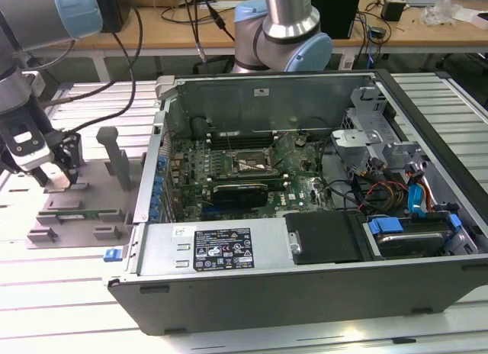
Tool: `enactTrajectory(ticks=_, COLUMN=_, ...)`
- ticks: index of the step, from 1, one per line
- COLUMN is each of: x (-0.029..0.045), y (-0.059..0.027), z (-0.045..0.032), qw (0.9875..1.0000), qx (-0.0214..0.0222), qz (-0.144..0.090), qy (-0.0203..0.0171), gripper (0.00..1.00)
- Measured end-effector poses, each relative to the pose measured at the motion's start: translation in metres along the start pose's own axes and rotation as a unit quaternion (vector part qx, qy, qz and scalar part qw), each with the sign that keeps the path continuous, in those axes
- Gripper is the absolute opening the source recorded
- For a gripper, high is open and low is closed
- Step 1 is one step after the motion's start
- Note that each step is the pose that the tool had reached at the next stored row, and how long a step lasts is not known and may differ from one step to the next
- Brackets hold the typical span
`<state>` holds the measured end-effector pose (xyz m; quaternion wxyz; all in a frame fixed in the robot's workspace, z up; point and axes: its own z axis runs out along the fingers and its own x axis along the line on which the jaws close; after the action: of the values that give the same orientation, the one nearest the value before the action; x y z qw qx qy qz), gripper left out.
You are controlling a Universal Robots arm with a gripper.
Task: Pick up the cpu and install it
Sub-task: 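Pick up the cpu and move it towards the insertion slot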
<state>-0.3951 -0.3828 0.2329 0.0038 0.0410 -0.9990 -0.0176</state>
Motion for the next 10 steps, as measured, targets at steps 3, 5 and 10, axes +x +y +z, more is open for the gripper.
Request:
enactTrajectory(ticks=3, x=-0.0005, y=0.0005, z=-0.0086, qw=1.0, qx=0.0004, qz=0.0, qy=0.0, gripper=0.55)
enactTrajectory(ticks=5, x=-0.0007, y=0.0013, z=-0.0182, qw=1.0, qx=0.0005, qz=0.0, qy=0.0, gripper=0.55)
enactTrajectory(ticks=10, x=-0.002, y=0.0029, z=-0.0389, qw=1.0, qx=0.0006, qz=0.0, qy=0.0, gripper=0.55)
